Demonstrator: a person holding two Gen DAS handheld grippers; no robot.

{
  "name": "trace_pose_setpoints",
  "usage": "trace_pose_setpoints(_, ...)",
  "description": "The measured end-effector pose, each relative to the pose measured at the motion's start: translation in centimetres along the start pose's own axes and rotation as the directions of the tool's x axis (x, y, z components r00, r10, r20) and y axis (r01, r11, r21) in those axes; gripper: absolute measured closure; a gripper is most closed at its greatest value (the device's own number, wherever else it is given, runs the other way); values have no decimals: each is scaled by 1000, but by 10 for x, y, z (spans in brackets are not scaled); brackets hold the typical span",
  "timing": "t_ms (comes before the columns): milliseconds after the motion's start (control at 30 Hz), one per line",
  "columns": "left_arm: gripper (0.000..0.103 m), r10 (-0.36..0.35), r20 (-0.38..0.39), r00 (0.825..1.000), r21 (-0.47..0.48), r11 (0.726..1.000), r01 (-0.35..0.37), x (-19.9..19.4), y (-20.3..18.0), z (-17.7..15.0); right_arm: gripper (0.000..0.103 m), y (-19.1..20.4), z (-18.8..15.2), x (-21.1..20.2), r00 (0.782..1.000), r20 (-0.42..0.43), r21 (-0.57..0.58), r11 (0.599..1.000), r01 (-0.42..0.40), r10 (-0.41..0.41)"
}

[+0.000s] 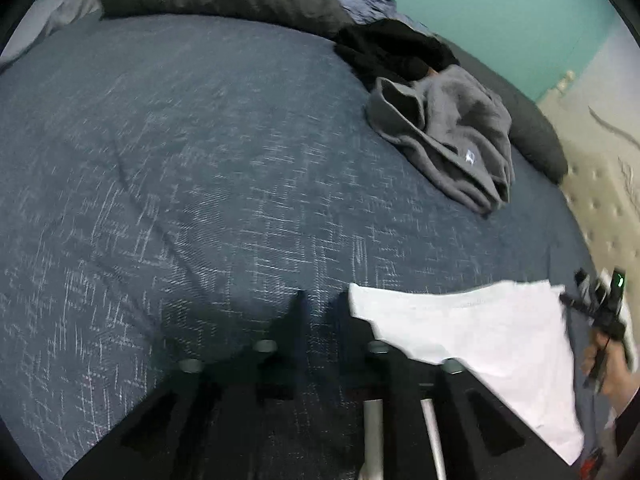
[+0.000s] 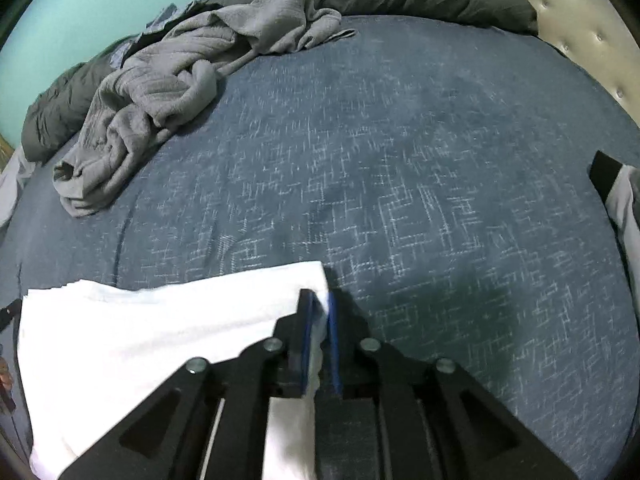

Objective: Fold clothes

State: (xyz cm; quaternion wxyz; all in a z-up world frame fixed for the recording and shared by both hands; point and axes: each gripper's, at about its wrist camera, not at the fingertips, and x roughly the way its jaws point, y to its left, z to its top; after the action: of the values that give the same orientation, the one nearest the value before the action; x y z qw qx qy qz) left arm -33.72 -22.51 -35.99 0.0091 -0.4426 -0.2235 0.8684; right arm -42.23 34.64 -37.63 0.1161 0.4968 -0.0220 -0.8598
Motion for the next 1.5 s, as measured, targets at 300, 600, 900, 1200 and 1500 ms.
trace_pose_setpoints(300,59,-86,4,996,-6,996,86,-58,-5,-61,55,-31,-49,-61,986,26,125,978,-165,163)
trace_pose_setpoints(600,59,-123,-151,981,10,992,126,-98,-9,-136,55,-32,-143,-122,966,-145,44,977,-208,213)
trace_pose_setpoints(900,59,-122,-219,968,-19,992,121,-118,-9,-193,55,-39,-192,-116,938,-201,168,953,-251,282)
trace_pose_setpoints(1200,96,-167,-157,973,-42,986,162,-131,-9,-224,101,-36,-198,-125,932,-144,202,932,-300,331)
trace_pose_setpoints(1500,98,-199,-75,977,-42,980,197,-158,2,-226,101,-48,-196,-130,968,-120,223,956,-192,222)
